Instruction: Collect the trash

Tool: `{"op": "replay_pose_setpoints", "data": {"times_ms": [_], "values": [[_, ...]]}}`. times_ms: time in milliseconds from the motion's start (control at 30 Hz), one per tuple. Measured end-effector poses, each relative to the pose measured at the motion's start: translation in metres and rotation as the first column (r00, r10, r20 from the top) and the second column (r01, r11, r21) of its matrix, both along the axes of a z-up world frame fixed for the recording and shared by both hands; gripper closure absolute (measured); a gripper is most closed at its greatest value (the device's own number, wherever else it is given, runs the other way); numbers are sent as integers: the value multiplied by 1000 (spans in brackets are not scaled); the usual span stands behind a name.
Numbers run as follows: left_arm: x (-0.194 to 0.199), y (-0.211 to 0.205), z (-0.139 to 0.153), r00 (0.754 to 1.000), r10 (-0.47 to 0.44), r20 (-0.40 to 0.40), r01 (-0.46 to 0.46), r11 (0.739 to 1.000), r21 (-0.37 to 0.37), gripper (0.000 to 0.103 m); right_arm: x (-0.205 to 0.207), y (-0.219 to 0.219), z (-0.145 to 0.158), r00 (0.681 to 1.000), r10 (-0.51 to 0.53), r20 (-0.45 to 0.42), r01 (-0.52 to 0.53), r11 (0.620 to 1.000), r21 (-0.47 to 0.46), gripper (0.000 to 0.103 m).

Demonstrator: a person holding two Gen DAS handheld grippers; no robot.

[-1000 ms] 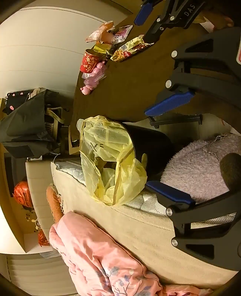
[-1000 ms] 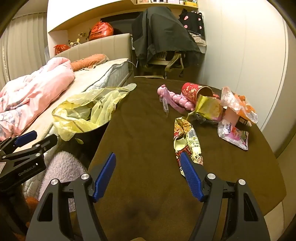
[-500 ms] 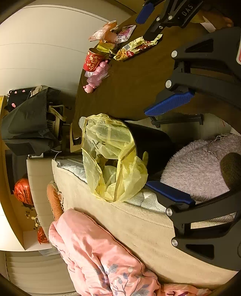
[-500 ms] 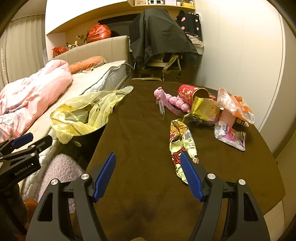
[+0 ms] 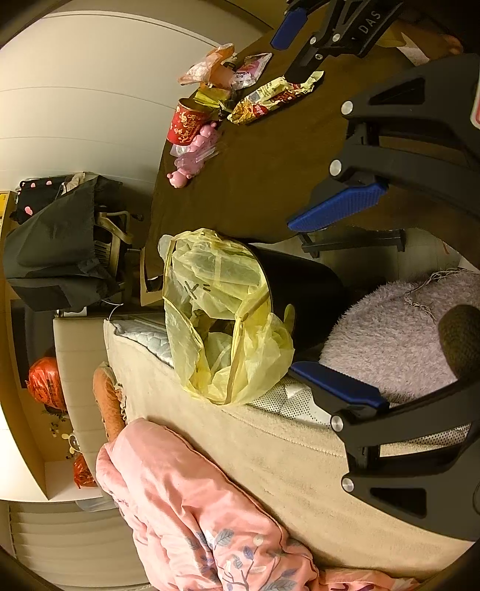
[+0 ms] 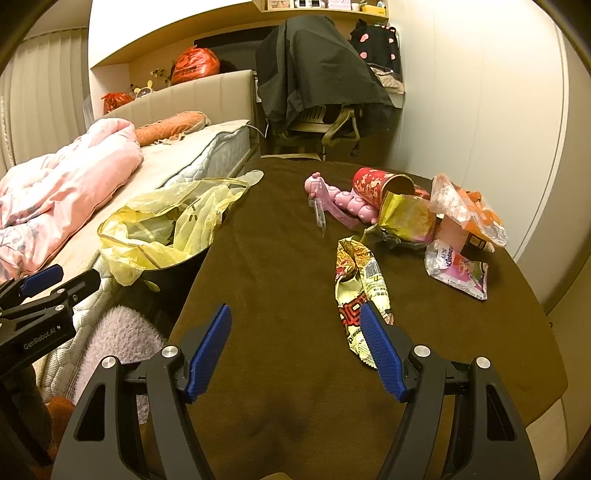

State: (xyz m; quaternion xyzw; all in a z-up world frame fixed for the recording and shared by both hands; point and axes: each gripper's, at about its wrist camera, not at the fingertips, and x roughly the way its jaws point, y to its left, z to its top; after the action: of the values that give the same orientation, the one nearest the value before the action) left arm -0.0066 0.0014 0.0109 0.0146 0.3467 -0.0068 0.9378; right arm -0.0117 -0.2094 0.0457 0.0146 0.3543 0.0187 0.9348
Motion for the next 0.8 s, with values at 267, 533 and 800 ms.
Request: {"op": "replay_pose_setpoints", "data": {"times_ms": [267,533,800], "values": [[-1,1,0,1000,-2,-5,2,1000,-5,34,0,-4,3,1000,-1,6,1,1000,0,35],[-2,-1,0,1000,-7,-4,7,1000,-5,34,-2,-3,6,1000,-4,7,4,1000,5,35],[-3,-1,1,1000,-8,0,8,1000,-7,34,-2,-2,7,1000,-3,10,3,1000,1,35]]}}
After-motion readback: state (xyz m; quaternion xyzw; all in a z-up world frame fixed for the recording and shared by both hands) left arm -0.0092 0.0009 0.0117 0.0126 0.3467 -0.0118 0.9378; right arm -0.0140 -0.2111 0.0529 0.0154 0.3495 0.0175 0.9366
